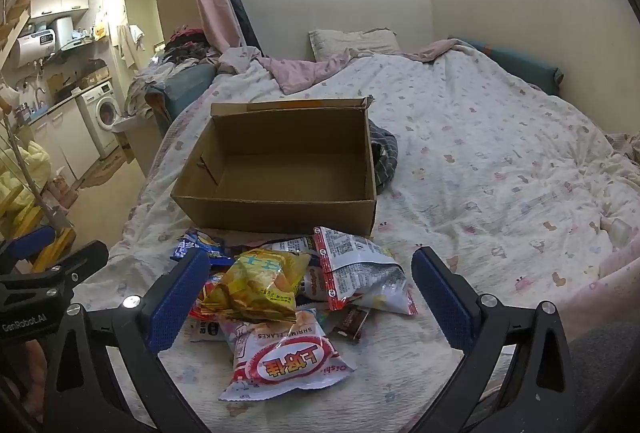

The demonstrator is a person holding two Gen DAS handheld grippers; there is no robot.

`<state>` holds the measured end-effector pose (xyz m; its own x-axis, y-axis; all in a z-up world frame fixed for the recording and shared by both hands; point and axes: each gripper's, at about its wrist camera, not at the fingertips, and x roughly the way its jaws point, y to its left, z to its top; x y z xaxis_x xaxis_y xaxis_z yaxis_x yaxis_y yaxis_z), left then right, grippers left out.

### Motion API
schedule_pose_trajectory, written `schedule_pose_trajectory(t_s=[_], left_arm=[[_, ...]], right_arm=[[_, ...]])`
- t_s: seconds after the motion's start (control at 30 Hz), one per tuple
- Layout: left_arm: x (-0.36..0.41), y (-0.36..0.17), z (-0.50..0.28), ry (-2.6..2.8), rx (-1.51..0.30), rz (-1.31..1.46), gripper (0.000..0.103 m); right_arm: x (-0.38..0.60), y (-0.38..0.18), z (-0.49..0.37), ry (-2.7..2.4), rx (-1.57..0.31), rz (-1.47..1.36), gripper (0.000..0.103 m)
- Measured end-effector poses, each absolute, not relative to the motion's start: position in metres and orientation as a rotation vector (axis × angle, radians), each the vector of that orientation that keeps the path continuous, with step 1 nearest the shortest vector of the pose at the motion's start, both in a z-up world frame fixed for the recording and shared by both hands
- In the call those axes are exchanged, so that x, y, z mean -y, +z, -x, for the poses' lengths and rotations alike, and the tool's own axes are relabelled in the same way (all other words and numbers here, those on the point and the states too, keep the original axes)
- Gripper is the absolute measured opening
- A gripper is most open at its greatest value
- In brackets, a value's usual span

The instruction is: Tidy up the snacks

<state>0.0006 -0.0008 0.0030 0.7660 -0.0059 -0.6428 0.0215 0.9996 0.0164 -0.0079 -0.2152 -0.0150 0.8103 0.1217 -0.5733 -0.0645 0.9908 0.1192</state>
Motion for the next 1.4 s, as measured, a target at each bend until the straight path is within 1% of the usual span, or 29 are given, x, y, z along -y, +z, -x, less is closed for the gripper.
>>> schedule_pose_trajectory(t_s=[1.4], left_arm=[[-0.0017, 0.0078, 0.0001, -0.01, -0.693, -0.016, 0.103]], right_arm=[[0.2179, -0.0141, 0.0071, 0.099, -0.618, -0.102, 0.103]])
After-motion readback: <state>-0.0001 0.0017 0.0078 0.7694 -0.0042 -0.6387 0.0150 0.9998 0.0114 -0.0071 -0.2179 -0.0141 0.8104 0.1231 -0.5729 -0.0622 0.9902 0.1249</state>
